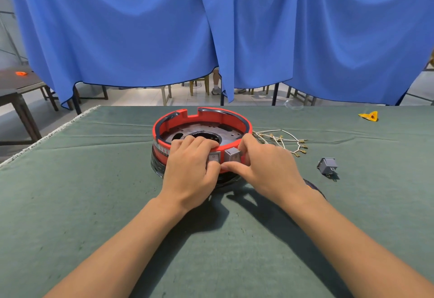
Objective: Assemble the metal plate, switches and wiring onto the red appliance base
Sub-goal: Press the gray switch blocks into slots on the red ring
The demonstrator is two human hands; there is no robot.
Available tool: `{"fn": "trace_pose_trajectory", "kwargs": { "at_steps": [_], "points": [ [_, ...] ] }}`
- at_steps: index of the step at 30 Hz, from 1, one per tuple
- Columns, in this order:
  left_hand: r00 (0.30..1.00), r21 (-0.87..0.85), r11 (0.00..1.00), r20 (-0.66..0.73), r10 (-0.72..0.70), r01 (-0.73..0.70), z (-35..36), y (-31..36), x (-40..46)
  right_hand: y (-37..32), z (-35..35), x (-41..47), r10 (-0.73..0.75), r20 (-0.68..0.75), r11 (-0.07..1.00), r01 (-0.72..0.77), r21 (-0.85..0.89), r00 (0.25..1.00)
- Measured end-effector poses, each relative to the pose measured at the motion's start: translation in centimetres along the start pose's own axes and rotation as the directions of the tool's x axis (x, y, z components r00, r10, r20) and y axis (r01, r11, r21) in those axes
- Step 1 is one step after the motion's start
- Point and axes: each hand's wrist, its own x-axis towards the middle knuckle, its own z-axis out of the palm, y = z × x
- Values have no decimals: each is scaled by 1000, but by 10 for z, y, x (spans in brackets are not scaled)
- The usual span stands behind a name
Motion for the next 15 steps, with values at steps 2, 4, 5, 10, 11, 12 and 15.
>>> {"fn": "trace_pose_trajectory", "kwargs": {
  "at_steps": [2,4,5,10,11,12,15],
  "points": [
    [1000,-30,1000,-3,8,-8,0,0,0,-1,4,-3,11,-30,1000,-11,6,999],
    [1000,-46,999,-2,15,-15,-1,0,0,-4,8,-5,14,-58,999,-12,35,998],
    [1000,-45,999,-2,20,-20,-1,0,-1,-4,10,-5,31,-55,996,-27,84,998],
    [999,-22,1000,-42,11,-12,0,-3,0,-4,8,1,155,277,718,-300,628,948],
    [999,-26,1000,-49,8,-10,-1,-5,0,-3,6,2,131,331,695,-325,641,934],
    [999,-30,999,-50,12,-14,-1,-7,1,-3,4,3,110,370,686,-340,644,922],
    [998,-41,998,-46,35,-37,-1,-11,1,1,0,6,130,343,735,-322,597,930]
  ]
}}
